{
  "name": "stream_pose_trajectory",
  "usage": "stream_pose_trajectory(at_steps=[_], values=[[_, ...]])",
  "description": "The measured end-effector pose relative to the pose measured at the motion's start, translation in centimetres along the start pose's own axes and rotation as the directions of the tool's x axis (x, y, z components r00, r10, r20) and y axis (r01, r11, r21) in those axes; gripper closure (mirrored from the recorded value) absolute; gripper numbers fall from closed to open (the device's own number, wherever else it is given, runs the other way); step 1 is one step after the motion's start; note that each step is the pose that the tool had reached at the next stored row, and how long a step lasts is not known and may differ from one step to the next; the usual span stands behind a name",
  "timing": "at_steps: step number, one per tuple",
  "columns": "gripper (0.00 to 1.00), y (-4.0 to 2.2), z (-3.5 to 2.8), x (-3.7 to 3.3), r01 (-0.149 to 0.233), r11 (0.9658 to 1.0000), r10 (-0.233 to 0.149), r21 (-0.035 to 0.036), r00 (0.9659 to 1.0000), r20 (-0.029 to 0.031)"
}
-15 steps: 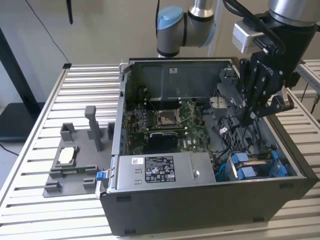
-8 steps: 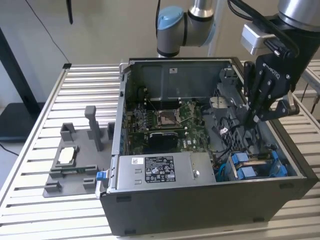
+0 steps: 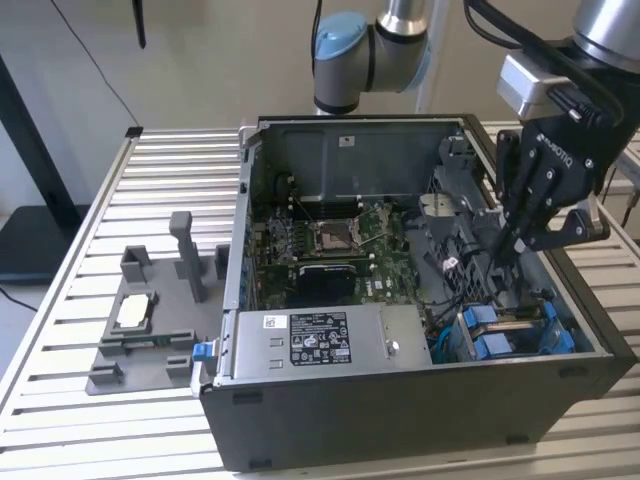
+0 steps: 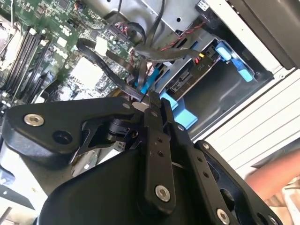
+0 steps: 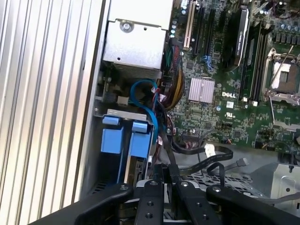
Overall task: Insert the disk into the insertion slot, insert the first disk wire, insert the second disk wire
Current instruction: 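Insert the second disk wire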
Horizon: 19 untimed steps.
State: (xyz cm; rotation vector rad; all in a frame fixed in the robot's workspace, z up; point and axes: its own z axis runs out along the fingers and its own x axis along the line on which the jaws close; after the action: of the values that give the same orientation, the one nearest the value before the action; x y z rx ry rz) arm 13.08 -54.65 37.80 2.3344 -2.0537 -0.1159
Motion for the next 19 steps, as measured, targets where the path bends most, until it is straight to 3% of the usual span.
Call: stream_pose_trajectory(at_steps=[7,13,19], values=[[0.84,-0.40,0.51,0.36,-0.009,0.9999,0.009,-0.0077,1.0000,0.0016],[0.84,-0.70,0.81,0.72,-0.014,0.9996,0.014,-0.0249,0.9999,0.0037],[0.84,-1.20,1.10,1.17,-0.018,0.9992,0.018,-0.0368,0.9998,0.0052]])
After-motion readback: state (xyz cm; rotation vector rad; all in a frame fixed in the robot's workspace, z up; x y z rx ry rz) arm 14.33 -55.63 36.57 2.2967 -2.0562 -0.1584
